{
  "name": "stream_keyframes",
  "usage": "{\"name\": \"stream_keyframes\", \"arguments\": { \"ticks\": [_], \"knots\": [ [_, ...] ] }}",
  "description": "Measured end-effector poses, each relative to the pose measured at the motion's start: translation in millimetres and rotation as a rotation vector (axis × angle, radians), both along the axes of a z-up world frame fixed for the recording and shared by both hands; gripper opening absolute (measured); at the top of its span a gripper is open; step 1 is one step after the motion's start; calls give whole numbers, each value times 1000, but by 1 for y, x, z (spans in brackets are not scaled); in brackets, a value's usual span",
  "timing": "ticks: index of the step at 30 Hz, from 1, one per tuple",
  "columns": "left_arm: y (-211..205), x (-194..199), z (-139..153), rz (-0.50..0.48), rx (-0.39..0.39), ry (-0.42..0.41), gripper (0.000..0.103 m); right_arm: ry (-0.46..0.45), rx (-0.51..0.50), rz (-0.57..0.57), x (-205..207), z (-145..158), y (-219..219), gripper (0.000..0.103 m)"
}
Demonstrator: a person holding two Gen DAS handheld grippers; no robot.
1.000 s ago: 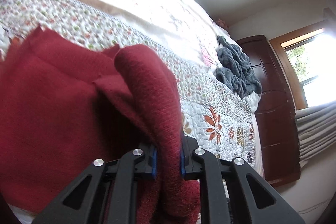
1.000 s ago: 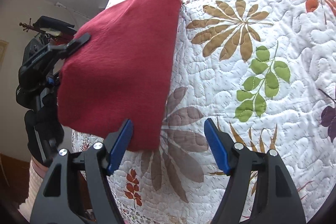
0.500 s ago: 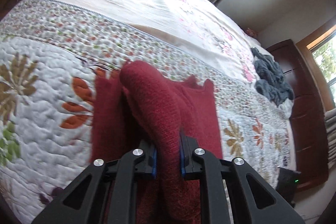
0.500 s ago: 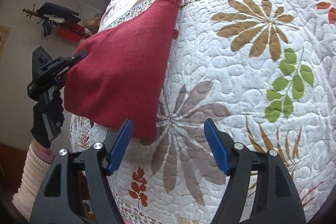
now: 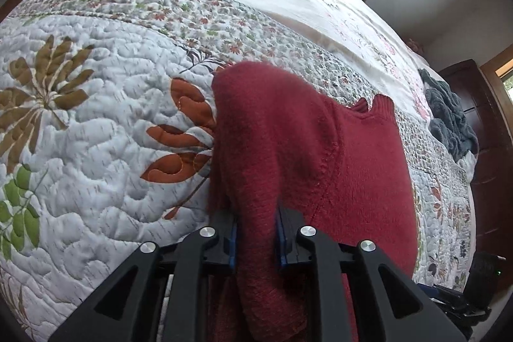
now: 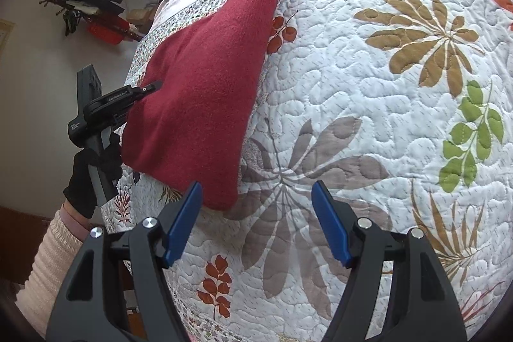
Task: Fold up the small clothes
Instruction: 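Fold the held flap over the sweater with the left tool, release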
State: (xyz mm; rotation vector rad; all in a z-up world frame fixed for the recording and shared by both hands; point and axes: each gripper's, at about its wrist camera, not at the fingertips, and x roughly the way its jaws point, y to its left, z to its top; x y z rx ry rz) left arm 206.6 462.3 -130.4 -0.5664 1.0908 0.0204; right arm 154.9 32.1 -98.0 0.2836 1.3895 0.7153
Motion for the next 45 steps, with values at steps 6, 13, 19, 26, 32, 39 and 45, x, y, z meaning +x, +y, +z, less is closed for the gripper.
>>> {"name": "stream_keyframes", "arguments": {
  "ticks": [6,13,19,26,32,39,45],
  "knots": [
    [4,-26,30,13,2,-16,33,13,31,28,3,0,21,71],
    [-8,-91,61,-20,-39,-80,56,62,87,32,6,-8,36,71],
    [-28,-100,35,-56,-3,0,34,119,106,34,4,-21,52,71],
    [-1,-115,43,31,-109,-74,9,69,46,79,-4,-12,58,71],
    [4,-115,12,5,-109,13,9,93,62,75,2,-21,64,69],
    [0,-107,-3,-24,-87,30,13,117,-19,93,-3,-47,70,35],
    [5,-110,10,-47,-132,20,22,110,-23,104,-5,-47,70,32]
  ]
}}
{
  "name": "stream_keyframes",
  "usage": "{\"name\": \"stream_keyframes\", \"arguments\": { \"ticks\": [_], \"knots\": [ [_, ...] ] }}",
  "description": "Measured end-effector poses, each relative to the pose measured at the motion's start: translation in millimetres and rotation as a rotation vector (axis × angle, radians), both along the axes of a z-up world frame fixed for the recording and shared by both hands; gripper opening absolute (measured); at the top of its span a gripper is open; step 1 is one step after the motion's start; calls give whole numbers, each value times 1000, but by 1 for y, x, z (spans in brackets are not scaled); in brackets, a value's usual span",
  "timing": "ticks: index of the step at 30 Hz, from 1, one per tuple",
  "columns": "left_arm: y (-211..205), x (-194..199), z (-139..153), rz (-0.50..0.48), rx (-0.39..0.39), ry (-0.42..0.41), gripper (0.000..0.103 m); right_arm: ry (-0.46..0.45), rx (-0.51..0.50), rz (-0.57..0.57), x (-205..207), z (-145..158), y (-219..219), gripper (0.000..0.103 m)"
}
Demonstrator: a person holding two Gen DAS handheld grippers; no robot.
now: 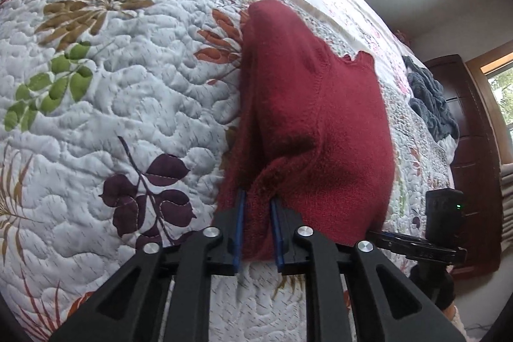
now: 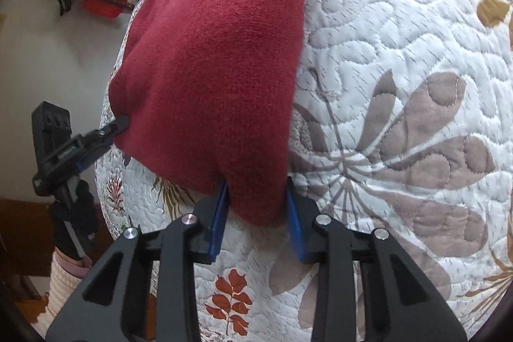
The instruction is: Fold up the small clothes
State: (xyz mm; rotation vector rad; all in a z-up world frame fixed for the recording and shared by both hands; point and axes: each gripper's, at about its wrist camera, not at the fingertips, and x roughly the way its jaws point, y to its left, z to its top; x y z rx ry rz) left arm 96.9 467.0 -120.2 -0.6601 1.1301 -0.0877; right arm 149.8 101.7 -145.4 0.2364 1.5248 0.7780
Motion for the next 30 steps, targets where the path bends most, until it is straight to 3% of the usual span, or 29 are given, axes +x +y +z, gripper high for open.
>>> {"name": "stream_keyframes", "arguments": {
  "ticks": [2,4,7,16,18,19,20,26,29,30],
  "knots": [
    [5,-2,12,2,-9,-26,43,-11,-4,14,1,6,2,41],
    [16,-3,26,22,-30,-76,51,-38,1,21,2,17,0,50],
    [35,13,36,71,-68,-113,52,-81,22,8,9,31,-6,64],
    [45,109,1,141,-83,-37,52,-85,-13,-2,27,20,-4,65],
    [45,125,-6,157,-69,-25,49,-82,-28,2,27,13,-1,65],
    [42,132,-6,154,-68,-34,35,-82,-31,4,26,12,1,65],
    [41,136,-6,145,-74,-41,14,-82,-32,4,25,11,1,65],
    [12,153,43,54,91,-230,10,-104,-30,13,24,9,9,65],
    [19,161,21,69,162,-119,10,-104,-27,8,21,7,16,66],
    [26,163,3,76,171,-46,10,-105,-28,9,20,7,16,66]
  ]
}}
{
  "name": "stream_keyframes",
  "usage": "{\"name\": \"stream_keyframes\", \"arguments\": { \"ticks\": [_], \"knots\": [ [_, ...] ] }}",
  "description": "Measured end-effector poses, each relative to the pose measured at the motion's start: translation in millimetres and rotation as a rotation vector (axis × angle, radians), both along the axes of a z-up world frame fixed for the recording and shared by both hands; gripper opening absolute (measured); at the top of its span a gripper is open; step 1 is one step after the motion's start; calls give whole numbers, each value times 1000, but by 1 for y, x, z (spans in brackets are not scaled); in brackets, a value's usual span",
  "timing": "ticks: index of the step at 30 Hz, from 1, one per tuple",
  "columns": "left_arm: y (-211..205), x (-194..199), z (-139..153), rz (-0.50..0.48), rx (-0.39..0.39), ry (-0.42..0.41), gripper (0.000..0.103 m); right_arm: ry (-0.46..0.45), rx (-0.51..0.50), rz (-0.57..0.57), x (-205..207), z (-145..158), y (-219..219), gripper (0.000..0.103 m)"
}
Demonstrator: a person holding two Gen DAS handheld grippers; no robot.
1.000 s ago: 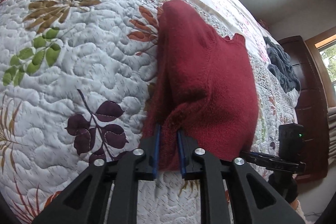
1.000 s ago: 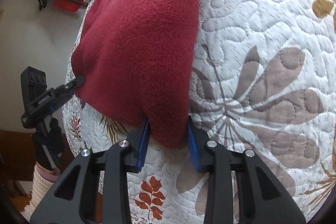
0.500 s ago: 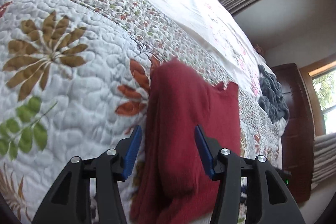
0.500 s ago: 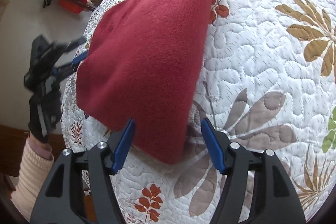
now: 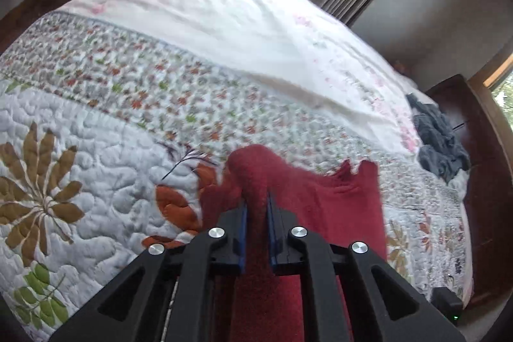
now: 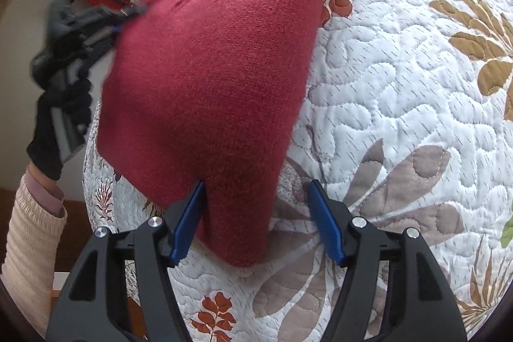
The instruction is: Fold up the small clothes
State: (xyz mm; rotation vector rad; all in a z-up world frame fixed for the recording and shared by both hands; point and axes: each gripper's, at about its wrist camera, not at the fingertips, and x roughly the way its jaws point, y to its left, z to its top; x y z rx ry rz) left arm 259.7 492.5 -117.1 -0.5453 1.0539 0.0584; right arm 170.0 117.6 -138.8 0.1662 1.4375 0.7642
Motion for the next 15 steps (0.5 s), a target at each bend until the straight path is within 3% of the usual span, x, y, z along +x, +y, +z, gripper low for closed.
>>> {"name": "stream_keyframes", "arguments": {
  "ticks": [3,6,11,15],
  "knots": [
    [8,-7,-22,18,-30,29,12,3,1,2,0,-2,3,68],
    [10,-14,-18,47,-62,29,17,14,0,-4,2,-3,3,68],
    [0,-44,26,31,53,-20,29,22,19,-19,1,5,-3,68],
    [-25,-89,56,-41,70,-57,39,21,69,-35,-5,17,-10,68]
  ]
}}
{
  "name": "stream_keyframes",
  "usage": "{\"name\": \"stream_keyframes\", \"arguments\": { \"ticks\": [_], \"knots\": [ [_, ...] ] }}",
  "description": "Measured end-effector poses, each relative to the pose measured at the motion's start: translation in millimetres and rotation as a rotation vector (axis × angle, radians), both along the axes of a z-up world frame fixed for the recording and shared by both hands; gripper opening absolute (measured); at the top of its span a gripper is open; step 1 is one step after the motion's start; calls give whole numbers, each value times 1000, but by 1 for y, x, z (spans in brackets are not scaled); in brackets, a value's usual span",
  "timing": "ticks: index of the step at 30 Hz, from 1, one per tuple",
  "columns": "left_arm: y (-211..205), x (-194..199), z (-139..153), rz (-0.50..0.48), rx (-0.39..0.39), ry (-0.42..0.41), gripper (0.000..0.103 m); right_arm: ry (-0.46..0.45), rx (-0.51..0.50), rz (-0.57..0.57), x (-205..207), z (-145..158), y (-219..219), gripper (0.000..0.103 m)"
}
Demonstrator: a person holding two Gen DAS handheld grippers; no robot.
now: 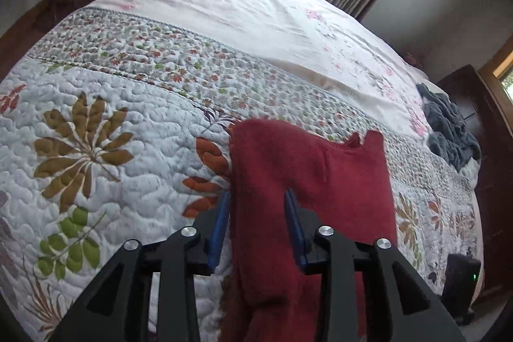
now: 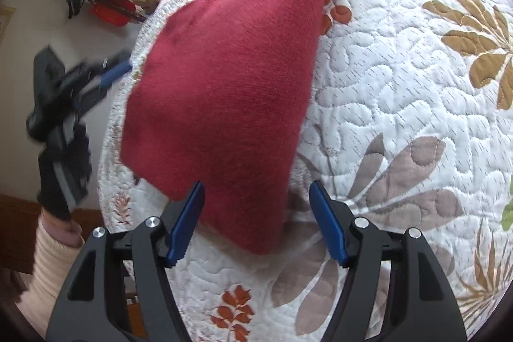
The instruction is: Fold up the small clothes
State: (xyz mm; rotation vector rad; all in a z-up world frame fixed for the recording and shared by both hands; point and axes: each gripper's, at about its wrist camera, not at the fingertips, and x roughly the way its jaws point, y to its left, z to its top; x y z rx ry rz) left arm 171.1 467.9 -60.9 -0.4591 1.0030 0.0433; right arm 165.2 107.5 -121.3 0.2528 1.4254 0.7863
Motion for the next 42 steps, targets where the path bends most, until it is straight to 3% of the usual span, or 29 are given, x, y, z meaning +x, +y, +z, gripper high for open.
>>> {"name": "stream_keyframes", "arguments": {
  "ticks": [4,10,15,17,20,22,23,26,29,34,37,42],
  "knots": [
    [-21,-30,-2,-62,-41,11,40,-18,13,-5,-6,7,-4,68],
    [-22,-40,-55,-49,-74,121,39,-11,-67,5,-11,-8,-3,65],
    [-13,-43,-75,-19,-128,146,50,7,-94,10,-12,-21,-1,65],
    [-7,-45,-76,3,-193,151,50,11,-92,15,-10,-20,-1,65],
    [0,-48,-60,2,-231,110,48,-4,-81,24,-7,-12,-1,65],
    [8,-47,-45,8,-258,62,56,-13,-66,16,-4,-8,-6,65],
    [13,-45,-42,15,-281,42,64,-16,-51,10,-1,-5,-7,65],
    [29,-29,-38,39,-318,14,66,-11,-14,-6,6,-2,-11,65],
    [44,-1,-55,39,-417,41,67,-12,-3,-12,12,1,-9,65],
    [55,35,-95,33,-515,101,67,-17,-11,-13,17,0,-8,65],
    [48,45,-111,-23,-575,90,67,-21,-18,-11,22,-2,-9,65],
    [19,63,-116,-160,-591,110,70,-7,24,-31,37,-5,-14,68]
  ]
}}
